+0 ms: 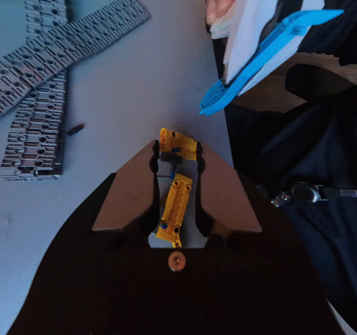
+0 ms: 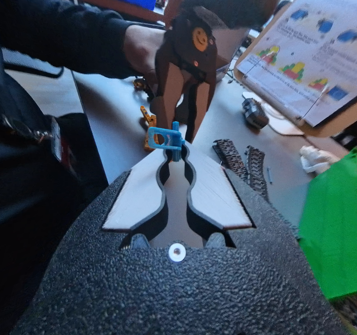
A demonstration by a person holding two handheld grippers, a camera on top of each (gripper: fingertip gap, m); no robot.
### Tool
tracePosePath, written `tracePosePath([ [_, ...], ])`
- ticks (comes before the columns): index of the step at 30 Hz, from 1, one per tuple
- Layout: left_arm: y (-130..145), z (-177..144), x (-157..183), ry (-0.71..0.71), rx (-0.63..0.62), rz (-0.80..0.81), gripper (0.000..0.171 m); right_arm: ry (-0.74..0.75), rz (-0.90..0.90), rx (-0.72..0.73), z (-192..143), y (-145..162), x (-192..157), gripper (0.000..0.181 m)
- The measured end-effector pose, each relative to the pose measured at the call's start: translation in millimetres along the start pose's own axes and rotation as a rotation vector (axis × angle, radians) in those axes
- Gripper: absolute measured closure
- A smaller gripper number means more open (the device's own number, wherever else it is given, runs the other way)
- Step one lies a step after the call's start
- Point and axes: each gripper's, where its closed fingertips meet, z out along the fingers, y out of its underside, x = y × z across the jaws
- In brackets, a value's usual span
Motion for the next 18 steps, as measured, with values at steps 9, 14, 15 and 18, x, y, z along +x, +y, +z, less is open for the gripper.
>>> tracePosePath([
  [9, 3, 11, 9, 0.177, 0.016, -0.072, 0.152, 0.119, -0.42, -0.135, 9, 11, -25, 0.177],
  [14, 8, 23, 12, 0.167, -0.01, -0.019, 0.151, 0.122, -0.641, -0.182, 15, 23, -39, 0.177],
  [15, 11, 26, 10, 0.143, -0.03, 0.003, 0.152, 0.11, -0.633, -0.175, 16, 23, -42, 0.177],
  [18, 11, 31, 14, 0.113, -0.026, 0.076, 0.151, 0.14, -0.642, -0.175, 13, 25, -39, 0.177],
])
